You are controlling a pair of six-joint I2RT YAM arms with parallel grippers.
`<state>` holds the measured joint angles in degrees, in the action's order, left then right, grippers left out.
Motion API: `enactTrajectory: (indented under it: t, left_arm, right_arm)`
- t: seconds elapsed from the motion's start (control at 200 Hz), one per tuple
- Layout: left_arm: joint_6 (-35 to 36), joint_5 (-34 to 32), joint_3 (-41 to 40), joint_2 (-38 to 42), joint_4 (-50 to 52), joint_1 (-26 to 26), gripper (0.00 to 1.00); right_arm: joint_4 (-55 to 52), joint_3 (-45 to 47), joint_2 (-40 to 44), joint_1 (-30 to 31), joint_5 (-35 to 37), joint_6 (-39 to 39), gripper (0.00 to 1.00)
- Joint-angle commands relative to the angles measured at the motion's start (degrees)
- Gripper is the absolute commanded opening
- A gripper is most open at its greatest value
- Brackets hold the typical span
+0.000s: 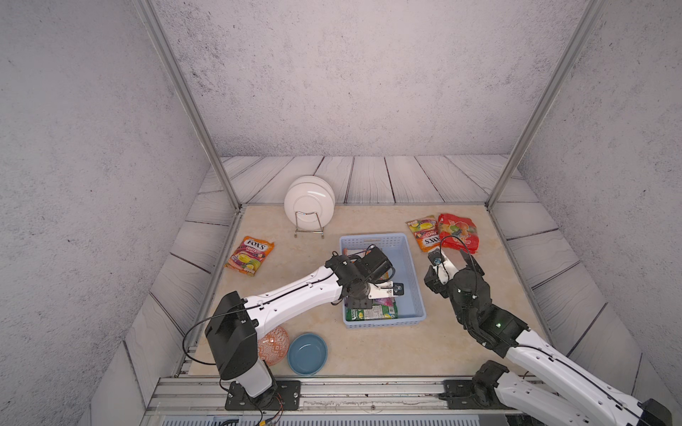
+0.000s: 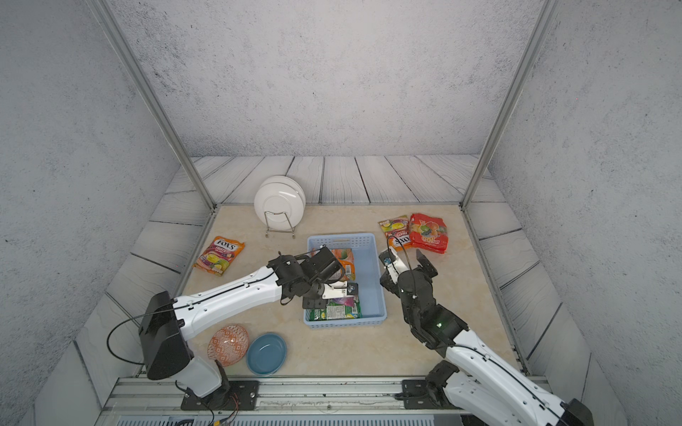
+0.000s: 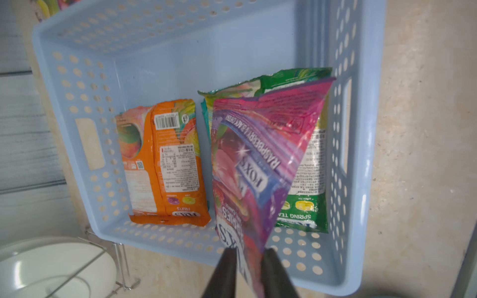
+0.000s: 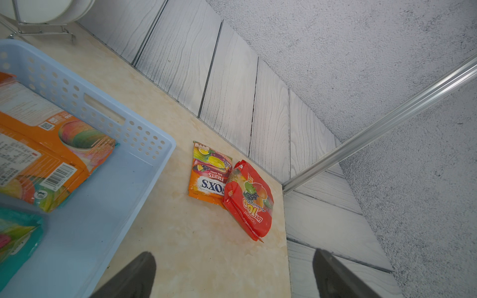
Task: Put the candies in the basket
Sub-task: Place the candy in the basket.
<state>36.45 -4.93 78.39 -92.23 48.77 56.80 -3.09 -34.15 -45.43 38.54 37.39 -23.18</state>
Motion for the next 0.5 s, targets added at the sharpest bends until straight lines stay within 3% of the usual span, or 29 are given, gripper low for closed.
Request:
enactTrajectory:
  t: [0.0, 0.22, 0.495]
  left_arm:
    - [-4.3, 2.3, 0.1, 2.1, -0.3, 0.3, 0.54]
    - [-7.4, 4.2, 1.3, 2.5, -0.3, -0.3, 0.60]
    - [-10.5, 7.7, -0.9, 1.4, -3.1, -4.5, 0.59]
  right_arm:
    - [1.0, 0.2, 0.6, -0.1, -1.0, 0.2, 0.99]
    - [1.2, 0.2, 0.1, -0.2, -1.0, 0.0, 0.99]
    - [0.7, 0.3, 0.0, -0.1, -0.9, 0.1, 0.99]
